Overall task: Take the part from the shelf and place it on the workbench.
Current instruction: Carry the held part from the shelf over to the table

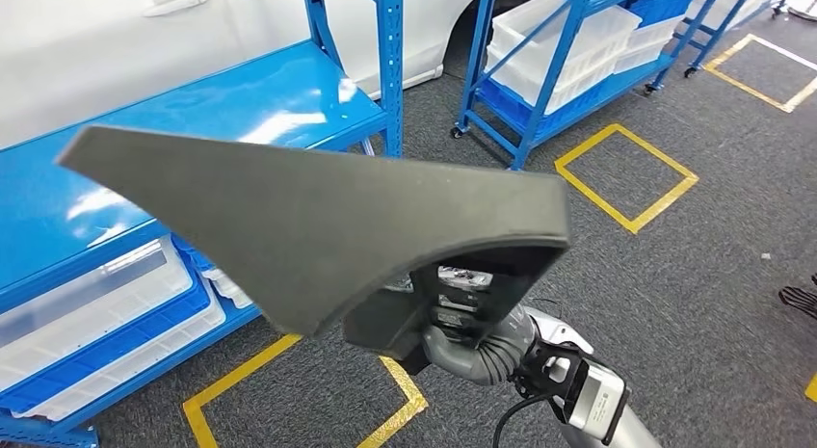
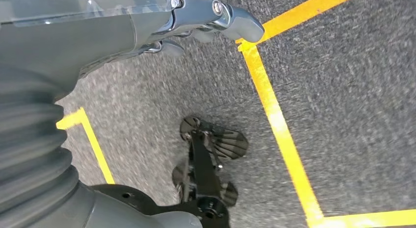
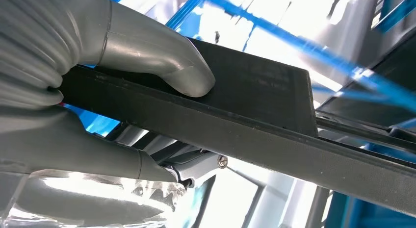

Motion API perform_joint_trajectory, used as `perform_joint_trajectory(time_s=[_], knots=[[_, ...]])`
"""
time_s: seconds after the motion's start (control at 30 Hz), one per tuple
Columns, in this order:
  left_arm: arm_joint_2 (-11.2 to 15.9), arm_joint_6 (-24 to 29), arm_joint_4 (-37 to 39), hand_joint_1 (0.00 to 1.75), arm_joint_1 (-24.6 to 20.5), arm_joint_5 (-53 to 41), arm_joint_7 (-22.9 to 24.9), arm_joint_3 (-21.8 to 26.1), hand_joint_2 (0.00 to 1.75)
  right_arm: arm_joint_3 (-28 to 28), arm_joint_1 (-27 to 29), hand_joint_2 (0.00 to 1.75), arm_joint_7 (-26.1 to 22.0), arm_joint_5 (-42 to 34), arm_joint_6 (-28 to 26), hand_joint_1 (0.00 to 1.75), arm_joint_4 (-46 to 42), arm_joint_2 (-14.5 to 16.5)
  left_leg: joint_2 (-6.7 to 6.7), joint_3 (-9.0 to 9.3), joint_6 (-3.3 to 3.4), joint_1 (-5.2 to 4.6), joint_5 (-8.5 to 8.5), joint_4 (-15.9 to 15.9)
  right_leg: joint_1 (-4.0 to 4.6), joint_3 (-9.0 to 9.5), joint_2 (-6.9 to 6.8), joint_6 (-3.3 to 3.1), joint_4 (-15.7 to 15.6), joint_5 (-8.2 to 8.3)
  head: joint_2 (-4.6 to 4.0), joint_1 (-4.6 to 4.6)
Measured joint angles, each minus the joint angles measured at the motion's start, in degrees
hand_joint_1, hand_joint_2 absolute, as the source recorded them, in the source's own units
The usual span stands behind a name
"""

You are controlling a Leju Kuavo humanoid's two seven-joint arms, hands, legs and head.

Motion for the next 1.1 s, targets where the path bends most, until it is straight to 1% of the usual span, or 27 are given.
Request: perform_joint_trajectory(time_s=[0.03,0.07,0.1,0.13,0.2,0.23,0.27,0.3,0.33,0.4,0.47,0.5,0.53,0.57,0.6,0.63,0.7,0.73,0.77,0.83,0.87,0.9,0.97,1.0,1.03,1.07,1.1], knots=[[0.0,-0.2,0.0,0.0,0.1,0.0,0.1,-0.1,1.75,-0.3,0.1,1.75,0.0,0.0,-0.3,1.75,0.4,0.0,0.68,-0.06,0.01,-0.09,0.01,0.0,-0.09,-0.9,-0.18,0.07,2.2,-0.5,0.0,-0.01],[0.0,-0.5,0.0,0.0,0.1,0.0,0.1,-0.1,1.75,-0.6,0.1,1.75,0.0,-0.1,-0.4,1.75,0.7,0.0,1.33,-0.08,0.0,-0.16,0.0,0.0,-0.16,-0.71,-0.32,0.09,2.1,0.02,0.0,0.01],[0.0,-0.8,0.0,0.0,0.1,0.0,0.3,-0.1,1.75,-0.9,0.2,1.75,0.0,-0.3,-0.6,1.75,0.9,0.0,1.94,-0.05,-0.03,-0.2,-0.02,0.1,-0.19,0.81,-0.65,0.02,-0.5,1.53,0.0,0.0],[0.0,-1.1,0.0,0.0,0.1,0.1,0.4,-0.1,1.75,-1.3,0.1,1.75,0.0,-0.5,-0.8,1.75,1.0,0.0,2.48,0.02,-0.11,-0.24,-0.07,0.1,-0.16,3.25,-1.4,-0.16,-4.8,3.43,0.0,0.01],[0.0,-1.6,0.0,0.0,0.0,0.2,0.7,-0.1,1.75,-2.2,0.1,1.75,0.0,-0.8,-1.1,1.75,1.1,0.0,3.36,0.1,-0.5,-0.5,-0.21,0.2,0.3,7.23,-3.36,-0.75,-12.4,5.71,0.0,-0.03],[0.0,-1.7,0.0,0.0,-0.1,0.2,1.1,-0.1,1.75,-2.6,0.1,1.75,0.0,-0.9,-1.2,1.75,1.1,0.0,3.74,0.12,-0.79,-0.61,-0.26,0.2,0.54,8.02,-3.86,-1.04,-14.2,5.99,0.0,-0.05],[0.0,-1.8,0.0,0.0,-0.1,0.2,1.5,-0.1,1.75,-3.0,0.2,1.75,0.0,-0.9,-1.3,1.75,1.1,0.0,4.14,0.15,-1.1,-0.71,-0.26,0.2,0.79,7.99,-3.79,-1.31,-14.5,5.87,0.0,-0.09],[0.0,-1.9,0.0,0.0,-0.1,0.2,1.8,-0.1,1.75,-3.5,0.4,1.75,0.0,-0.9,-1.3,1.75,1.1,0.0,4.56,0.22,-1.44,-0.7,-0.25,0.1,0.8,7.85,-3.17,-1.59,-14.6,6.05,0.0,-0.07],[0.1,-1.9,0.0,0.0,-0.2,0.2,2.2,-0.1,1.75,-3.9,0.7,1.75,0.0,-0.9,-1.4,1.75,1.1,0.0,4.49,0.22,-1.8,-0.61,-0.43,0.2,0.69,7.81,-2.66,-1.9,-14.8,6.24,0.0,-0.1],[0.1,-1.9,0.0,0.0,-0.2,0.2,2.5,-0.1,1.75,-4.4,1.0,1.75,0.0,-0.9,-1.6,1.75,1.0,-0.1,2.54,-0.68,-2.39,-0.39,-2.31,2.5,0.35,7.81,-1.62,-2.54,-15.3,6.7,0.0,-0.19],[0.2,-1.8,0.0,0.0,-0.1,0.2,2.7,-0.1,1.75,-4.6,1.5,1.75,0.0,-0.9,-1.8,1.75,1.0,0.0,0.09,-3.62,-2.7,-0.24,-6.2,9.4,0.25,7.77,-0.53,-2.91,-15.4,6.93,0.0,-0.37],[0.3,-1.8,0.0,0.0,0.1,0.3,2.8,-0.1,1.75,-4.6,1.9,1.75,0.0,-0.8,-1.9,1.75,1.0,0.0,-0.36,-5.41,-2.78,-0.22,-7.88,13.4,0.31,7.73,0.08,-2.99,-15.4,6.96,0.0,-0.45],[0.4,-1.7,0.0,0.0,0.2,0.4,2.9,-0.1,1.75,-4.6,2.5,1.75,0.0,-0.8,-2.0,1.75,1.0,-0.1,-0.54,-6.74,-2.82,-0.23,-8.64,16.3,0.38,7.72,0.75,-3.03,-15.3,6.97,0.0,-0.45],[0.5,-1.8,0.0,0.0,0.3,0.6,3.0,-0.1,1.75,-4.6,3.0,1.75,0.0,-0.7,-2.1,1.75,1.0,-0.1,-0.6,-7.07,-2.79,-0.23,-8.17,16.9,0.41,7.72,1.47,-3.04,-15.2,6.98,0.0,-0.46],[0.6,-1.9,0.0,0.0,0.3,0.7,3.1,0.0,1.75,-4.6,3.5,1.75,0.0,-0.6,-2.2,1.75,0.9,-0.1,-0.72,-6.33,-2.71,-0.22,-6.61,15.2,0.41,7.74,2.22,-3.02,-15.1,6.97,0.0,-0.48],[0.8,-2.0,0.0,0.0,0.4,0.8,3.1,0.0,1.75,-4.6,3.9,1.75,0.0,-0.5,-2.3,1.75,0.7,-0.1,-1.2,-4.63,-2.59,-0.2,-4.31,11.5,0.39,7.76,2.96,-2.96,-15.0,6.93,0.0,-0.48],[1.2,-2.3,0.0,0.0,0.4,0.9,3.2,0.0,1.75,-4.6,4.5,1.75,0.0,-0.5,-2.6,1.75,0.0,0.0,-3.97,-1.15,-2.25,0.01,-1.23,3.7,0.34,7.52,4.34,-2.63,-14.6,6.9,0.0,-0.46],[1.3,-2.4,0.0,0.0,0.4,1.0,3.3,0.1,1.75,-4.6,4.7,1.75,0.0,-0.6,-2.7,1.75,-0.2,0.1,-5.11,-0.23,-2.09,0.03,-0.7,1.5,0.26,7.25,4.99,-2.33,-14.4,6.97,0.0,-0.46],[1.5,-2.4,0.0,0.0,0.5,1.0,3.4,0.2,1.75,-4.6,4.9,1.75,0.0,-0.7,-2.8,1.75,-0.4,0.2,-5.77,0.07,-1.9,-0.01,-0.8,0.7,0.12,6.95,5.63,-1.94,-14.4,7.11,0.0,-0.48],[1.7,-1.6,0.0,0.0,0.4,1.0,3.5,0.3,1.75,-4.6,5.1,1.75,0.0,-0.8,-2.9,1.75,-0.8,0.3,-4.69,0.22,-1.33,-0.06,-0.54,0.2,-0.13,6.58,6.57,-1.13,-14.5,7.42,0.0,-0.51],[1.8,-0.7,0.0,0.0,0.3,0.9,3.6,0.3,1.75,-4.6,5.2,1.75,0.0,-0.9,-3.0,1.75,-1.0,0.3,-4.01,0.38,-0.93,0.01,-0.28,-0.1,-0.07,6.35,5.89,-0.81,-14.1,7.18,0.0,-0.44],[1.8,0.1,0.0,0.0,0.2,0.8,3.6,0.3,1.75,-4.6,5.2,1.75,-0.1,-0.9,-2.9,1.75,-1.2,0.3,-3.25,0.54,-0.57,0.11,-0.02,-0.5,0.06,5.71,4.57,-0.59,-12.9,6.34,0.0,-0.31],[1.8,1.1,0.0,0.0,0.3,0.8,3.6,0.4,1.75,-4.5,5.1,1.75,-0.1,-1.0,-2.9,1.75,-1.4,0.4,-1.73,0.67,-0.14,0.03,0.23,-0.9,0.18,2.9,1.23,-0.27,-7.0,3.07,0.0,-0.05],[1.9,1.2,0.0,0.0,0.4,0.9,3.6,0.5,1.75,-4.4,5.1,1.75,-0.1,-1.0,-2.9,1.75,-1.4,0.5,-0.95,0.64,-0.06,-0.09,0.22,-0.9,0.04,1.08,0.39,-0.11,-3.2,1.36,0.0,0.03],[1.9,1.1,0.0,0.0,0.5,0.9,3.6,0.5,1.75,-4.3,5.1,1.75,-0.1,-1.0,-3.0,1.75,-1.3,0.5,-0.16,0.61,-0.02,-0.18,0.18,-0.8,-0.13,-0.33,0.0,0.04,-0.2,0.36,0.0,0.02],[2.0,0.9,0.0,0.0,0.5,0.9,3.6,0.6,1.75,-4.3,5.1,1.75,0.0,-1.0,-3.0,1.75,-1.3,0.5,0.6,0.58,-0.02,-0.24,0.11,-0.7,-0.27,-0.87,-0.2,0.16,1.1,0.32,0.0,0.02],[2.0,0.4,0.0,0.0,0.5,0.9,3.7,0.7,1.75,-4.1,5.1,1.75,0.0,-1.0,-3.0,1.75,-1.3,0.6,1.3,0.57,-0.07,-0.27,0.02,-0.7,-0.38,-0.24,-0.4,0.21,0.1,1.3,0.0,0.03]])
